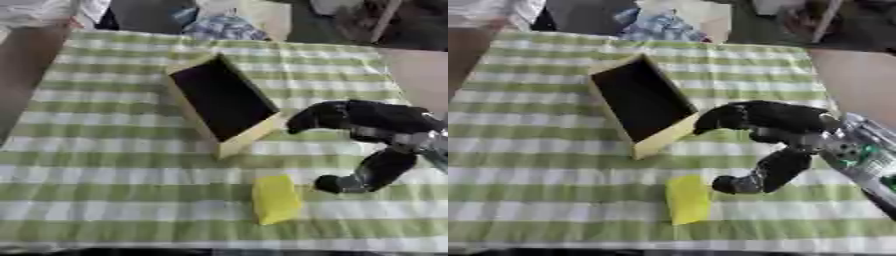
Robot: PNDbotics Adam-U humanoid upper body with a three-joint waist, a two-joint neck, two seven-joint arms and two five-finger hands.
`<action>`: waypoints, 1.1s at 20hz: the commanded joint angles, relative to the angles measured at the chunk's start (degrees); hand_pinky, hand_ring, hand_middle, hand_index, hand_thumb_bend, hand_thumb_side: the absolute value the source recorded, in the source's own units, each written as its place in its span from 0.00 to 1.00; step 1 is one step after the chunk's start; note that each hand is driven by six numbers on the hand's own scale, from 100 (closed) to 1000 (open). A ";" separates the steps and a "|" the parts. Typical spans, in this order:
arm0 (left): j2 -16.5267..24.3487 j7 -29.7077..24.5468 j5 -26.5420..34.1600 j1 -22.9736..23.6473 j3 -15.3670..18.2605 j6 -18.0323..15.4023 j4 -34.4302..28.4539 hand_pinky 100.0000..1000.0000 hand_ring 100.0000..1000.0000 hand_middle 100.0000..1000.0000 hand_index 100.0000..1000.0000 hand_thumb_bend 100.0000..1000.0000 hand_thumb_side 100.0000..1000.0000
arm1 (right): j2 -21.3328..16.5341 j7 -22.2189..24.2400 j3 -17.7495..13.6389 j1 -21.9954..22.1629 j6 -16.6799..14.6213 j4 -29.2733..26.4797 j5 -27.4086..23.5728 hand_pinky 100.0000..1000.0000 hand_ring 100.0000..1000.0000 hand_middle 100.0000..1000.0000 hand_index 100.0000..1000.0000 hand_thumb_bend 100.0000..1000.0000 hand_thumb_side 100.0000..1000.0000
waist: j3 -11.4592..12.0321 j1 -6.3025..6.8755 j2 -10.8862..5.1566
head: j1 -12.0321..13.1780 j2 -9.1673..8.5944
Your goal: Pick up objects on the table and place them in the box.
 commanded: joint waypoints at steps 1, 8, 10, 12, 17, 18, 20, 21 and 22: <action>0.36 0.19 -0.48 -1.30 0.25 -0.48 -0.83 0.62 0.68 0.62 0.81 0.94 1.00 | -0.49 0.51 -0.07 -0.59 0.20 -0.85 1.22 0.95 0.89 0.86 0.91 0.32 0.73 | 0.02 0.07 -0.24 | -0.48 0.38; -2.11 1.92 -3.13 -2.17 -0.25 -0.24 -0.83 0.61 0.68 0.62 0.80 0.93 1.00 | 1.73 -0.69 0.57 -0.41 1.02 -0.85 6.07 0.95 0.89 0.86 0.91 0.26 0.67 | -0.43 -0.51 1.20 | -0.90 0.38; -2.48 2.39 -3.24 -1.95 -0.23 -0.09 -0.83 0.61 0.68 0.62 0.80 0.92 1.00 | 2.44 -1.30 0.67 -0.18 1.01 -0.85 8.54 0.94 0.89 0.86 0.91 0.25 0.63 | -0.57 -0.66 1.75 | -1.31 0.38; -2.61 2.64 -3.13 -2.09 -0.32 -0.08 -0.83 0.61 0.68 0.61 0.80 0.91 1.00 | 3.13 -1.62 1.05 0.00 0.98 -0.85 10.22 0.95 0.89 0.86 0.91 0.24 0.60 | -0.65 -0.82 2.29 | -1.75 0.38; -2.66 2.58 -2.95 -2.46 -0.56 0.03 -0.83 0.61 0.68 0.61 0.80 0.91 1.00 | 3.85 -0.19 1.86 0.26 0.62 -0.85 11.82 0.95 0.90 0.86 0.91 0.26 0.58 | -0.82 -1.12 3.04 | -1.90 0.38; -2.67 2.54 -2.91 -2.48 -0.60 0.04 -0.83 0.61 0.68 0.61 0.80 0.91 1.00 | 3.91 0.20 1.91 0.29 0.48 -0.85 12.14 0.95 0.90 0.87 0.91 0.27 0.58 | -0.86 -1.16 3.15 | -1.87 0.38; -2.63 2.43 -2.84 -2.56 -0.69 0.02 -0.83 0.61 0.68 0.61 0.80 0.91 1.00 | 3.95 0.90 1.93 0.30 0.14 -0.85 13.23 0.95 0.90 0.87 0.91 0.26 0.55 | -0.88 -1.21 3.27 | -1.76 0.38; -2.60 2.38 -2.79 -2.62 -0.72 0.01 -0.83 0.61 0.68 0.61 0.80 0.90 1.00 | 3.93 1.20 1.92 0.30 -0.10 -0.85 13.97 0.95 0.90 0.87 0.92 0.26 0.53 | -0.89 -1.22 3.29 | -1.73 0.38; -2.55 2.32 -2.72 -2.67 -0.76 -0.02 -0.83 0.61 0.68 0.61 0.80 0.90 1.00 | 3.83 1.42 1.93 0.28 -0.41 -0.85 14.70 0.95 0.90 0.87 0.92 0.27 0.55 | -0.89 -1.23 3.28 | -1.72 0.38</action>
